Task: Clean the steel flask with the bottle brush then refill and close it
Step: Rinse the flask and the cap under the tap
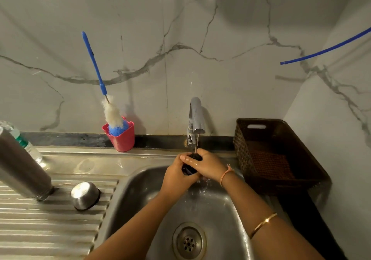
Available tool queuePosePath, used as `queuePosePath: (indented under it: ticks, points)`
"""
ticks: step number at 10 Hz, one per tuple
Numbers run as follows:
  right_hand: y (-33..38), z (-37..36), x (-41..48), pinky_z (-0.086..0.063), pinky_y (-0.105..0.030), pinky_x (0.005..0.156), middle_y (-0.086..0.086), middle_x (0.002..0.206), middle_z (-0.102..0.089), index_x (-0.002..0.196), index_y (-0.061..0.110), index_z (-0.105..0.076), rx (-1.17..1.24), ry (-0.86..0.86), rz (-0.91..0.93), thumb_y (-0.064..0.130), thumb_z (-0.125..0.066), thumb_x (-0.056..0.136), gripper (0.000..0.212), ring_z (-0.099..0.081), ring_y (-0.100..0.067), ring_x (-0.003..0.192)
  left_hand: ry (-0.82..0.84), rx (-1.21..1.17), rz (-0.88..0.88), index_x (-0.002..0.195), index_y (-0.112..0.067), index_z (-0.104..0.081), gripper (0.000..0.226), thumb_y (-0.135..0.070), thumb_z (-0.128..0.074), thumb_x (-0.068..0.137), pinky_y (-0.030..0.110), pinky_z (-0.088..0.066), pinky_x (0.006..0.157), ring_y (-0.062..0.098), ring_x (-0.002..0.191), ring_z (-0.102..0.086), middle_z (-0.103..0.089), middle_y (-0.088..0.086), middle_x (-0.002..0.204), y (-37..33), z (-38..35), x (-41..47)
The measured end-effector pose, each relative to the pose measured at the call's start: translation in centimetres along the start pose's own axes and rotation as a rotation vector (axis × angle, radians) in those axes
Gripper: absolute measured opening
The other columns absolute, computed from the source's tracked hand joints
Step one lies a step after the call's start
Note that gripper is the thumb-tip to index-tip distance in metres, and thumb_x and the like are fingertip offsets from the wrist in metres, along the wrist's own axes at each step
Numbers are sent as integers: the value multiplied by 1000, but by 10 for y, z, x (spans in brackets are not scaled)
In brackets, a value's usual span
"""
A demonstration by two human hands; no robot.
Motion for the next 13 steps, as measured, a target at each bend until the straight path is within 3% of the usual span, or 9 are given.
queuePosePath:
  ticks: [1,2,3,4,5,9,10,12,13]
  points:
    - [14,16,-8,-54,-20,63,-3,99,-60,103,15,-56,96,-85,64,42,-61,86,33,-60,-18,92,95,-51,67,121,-30,-44,57,-13,-76,78,8,-49,75,-1,96,-61,-60,-13,107,9,-4,-6]
    - [11,28,-19,-58,-27,66,-10,108,-60,100,13,-58,529,-53,-1,23,-68,84,21,-61,-24,97,159,3,175,127,-32,-41,56,-15,-71,82,11,-49,71,5,96,-63,-61,-9,109,27,0,-20]
    - [1,10,-39,-59,-41,75,-18,111,-60,104,8,-60,952,161,-104,12,-66,83,23,-61,-31,102,219,83,275,120,-25,-50,41,-19,-69,84,19,-51,78,9,101,-62,-61,-6,110,48,8,-41]
    - [-33,-39,-61,-57,-36,78,-18,108,-60,110,6,-58,879,201,-223,10,-68,78,34,-60,-26,97,289,300,289,115,-23,-54,32,-20,-67,86,24,-46,89,14,106,-58,-61,-2,113,62,15,-67]
    - [-69,-74,-73,-51,-31,85,-11,108,-59,103,15,-61,-316,76,-182,17,-71,78,26,-59,-23,97,328,456,286,119,-17,-58,35,-20,-67,86,19,-39,91,16,115,-55,-60,1,123,73,20,-95]
    - [121,5,-118,-57,-42,81,-7,109,-57,102,14,-58,538,192,211,3,-67,81,26,-59,-27,104,126,454,176,115,-21,-63,30,-18,-67,85,16,-39,83,16,108,-58,-61,-2,117,44,74,-128]
    - [100,-12,-129,-57,-42,81,-11,109,-60,107,9,-57,904,230,186,-2,-61,81,29,-61,-26,100,114,425,153,115,-21,-63,29,-18,-67,86,16,-40,83,13,106,-58,-60,-6,112,39,85,-136]
    - [-86,-142,-126,-47,-27,83,-9,113,-61,105,13,-58,-407,-6,-317,22,-63,83,24,-59,-27,107,32,359,172,99,-24,-66,15,-16,-63,88,22,-47,82,9,94,-62,-67,-8,98,66,143,-164]
    - [-79,-158,-133,-48,-29,83,-13,116,-59,117,14,-51,-280,-127,-394,31,-73,75,50,-60,-30,102,-45,444,162,104,-21,-67,17,-17,-60,89,17,-41,75,11,94,-60,-64,-9,101,88,196,-181]
Point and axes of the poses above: each hand's wrist, its own x-axis towards the middle knuckle, its own z-axis out of the back of the hand, y = z × x, the point moved 8 cm from there along x, towards the middle knuckle
